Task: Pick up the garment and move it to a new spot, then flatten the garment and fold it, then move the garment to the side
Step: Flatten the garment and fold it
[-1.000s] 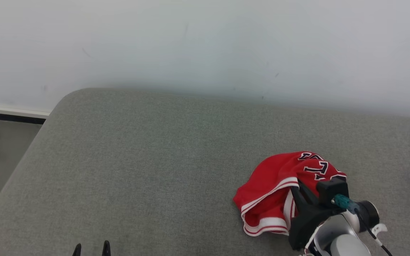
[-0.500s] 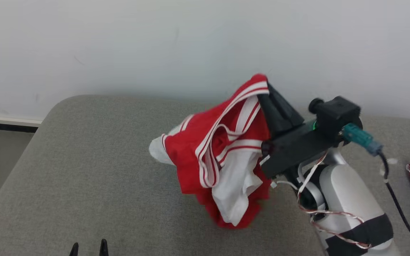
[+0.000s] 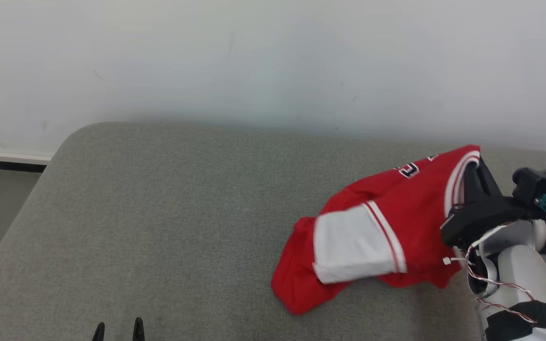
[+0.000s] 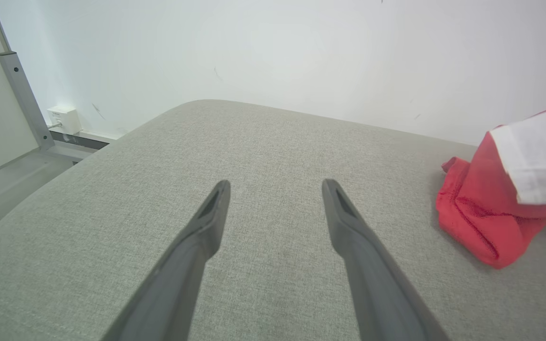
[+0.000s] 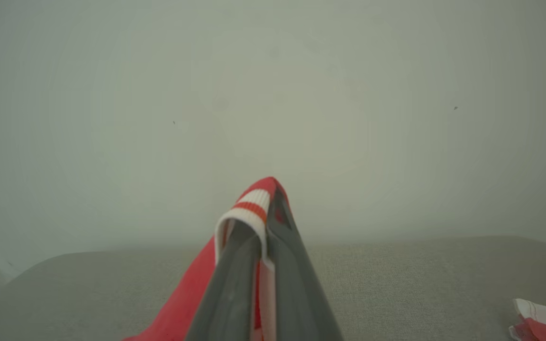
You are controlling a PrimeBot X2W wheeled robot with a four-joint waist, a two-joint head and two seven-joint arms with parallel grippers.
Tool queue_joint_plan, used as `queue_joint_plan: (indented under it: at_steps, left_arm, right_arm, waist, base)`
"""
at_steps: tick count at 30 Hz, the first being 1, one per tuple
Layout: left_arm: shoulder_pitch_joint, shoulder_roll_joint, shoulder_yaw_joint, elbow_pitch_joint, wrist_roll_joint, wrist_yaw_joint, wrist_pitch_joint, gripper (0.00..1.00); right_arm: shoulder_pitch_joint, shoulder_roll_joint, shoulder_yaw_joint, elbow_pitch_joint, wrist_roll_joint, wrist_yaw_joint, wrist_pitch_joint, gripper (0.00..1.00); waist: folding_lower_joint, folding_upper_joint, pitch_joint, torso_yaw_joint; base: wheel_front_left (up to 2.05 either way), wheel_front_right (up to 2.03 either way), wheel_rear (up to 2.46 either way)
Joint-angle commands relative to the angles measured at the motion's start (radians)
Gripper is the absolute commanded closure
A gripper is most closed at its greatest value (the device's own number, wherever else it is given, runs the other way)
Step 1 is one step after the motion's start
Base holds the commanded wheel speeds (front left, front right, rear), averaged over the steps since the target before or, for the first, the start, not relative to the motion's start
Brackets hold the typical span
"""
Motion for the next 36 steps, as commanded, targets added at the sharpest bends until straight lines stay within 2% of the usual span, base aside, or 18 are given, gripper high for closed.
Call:
queue_joint_plan:
  at_steps: [1,2,7,12,13,14,20,25,32,36]
  left_arm:
    - [-0.001,-0.001,-0.002,0.001,-0.008,-0.001,-0.003,0.00]
    - [-0.001,-0.001,-0.002,0.001,-0.008,-0.001,-0.003,0.00]
    - [-0.017,-0.001,-0.009,0.006,0.003,-0.009,-0.003,0.00]
    - [-0.026,-0.001,-0.022,0.009,0.009,-0.011,-0.003,0.00]
    - [-0.026,-0.001,-0.025,0.009,0.011,-0.012,-0.003,0.00]
    - [-0.026,-0.001,-0.026,0.009,0.012,-0.013,-0.003,0.00]
    - [-0.025,-0.001,-0.031,0.011,0.018,-0.017,-0.003,0.00]
    - [-0.006,-0.001,-0.023,0.011,0.020,-0.016,-0.003,0.00]
    - [0.014,-0.001,-0.010,-0.002,0.011,-0.012,-0.003,0.00]
    - [0.000,-0.001,-0.011,-0.002,0.011,-0.012,-0.003,0.00]
  right_arm:
    - [0.010,0.000,-0.051,0.047,-0.041,-0.003,-0.012,1.00]
    - [0.010,0.000,-0.051,0.047,-0.041,-0.003,-0.012,1.00]
    - [0.009,0.000,-0.191,0.169,-0.185,-0.003,-0.045,1.00]
    - [0.001,-0.008,-0.273,0.231,-0.323,-0.003,-0.069,1.00]
    - [0.000,-0.013,-0.287,0.240,-0.348,-0.003,-0.072,0.62]
    - [0.000,-0.015,-0.301,0.247,-0.368,-0.003,-0.076,0.00]
    - [0.022,-0.035,-0.367,0.274,-0.445,-0.003,-0.072,0.00]
    - [0.081,-0.022,-0.417,0.219,-0.425,-0.003,-0.034,0.00]
    - [0.262,-0.002,-0.304,-0.010,-0.300,-0.003,0.134,0.00]
    - [0.381,0.001,-0.203,-0.140,-0.176,-0.003,0.250,0.00]
  waist:
    - [0.0000,-0.0001,0.009,-0.007]
    - [0.0000,-0.0001,0.009,-0.007]
    - [0.0000,-0.0001,0.025,-0.015]
    - [0.0000,-0.0001,0.034,-0.015]
    - [0.0000,-0.0001,0.035,-0.014]
    - [0.0000,-0.0001,0.035,-0.013]
    - [0.0000,-0.0001,0.030,-0.009]
    - [0.0000,-0.0001,0.010,-0.010]
    - [0.0000,-0.0001,0.003,-0.040]
    - [0.0000,-0.0001,0.011,-0.057]
  base:
    - [0.00,0.00,0.00]
    - [0.00,0.00,0.00]
    - [0.00,0.00,0.00]
    - [0.00,0.00,0.00]
    - [0.00,0.00,0.00]
    - [0.00,0.00,0.00]
    - [0.00,0.00,0.00]
    - [0.00,0.00,0.00]
    - [0.00,0.00,0.00]
    - [0.00,0.00,0.00]
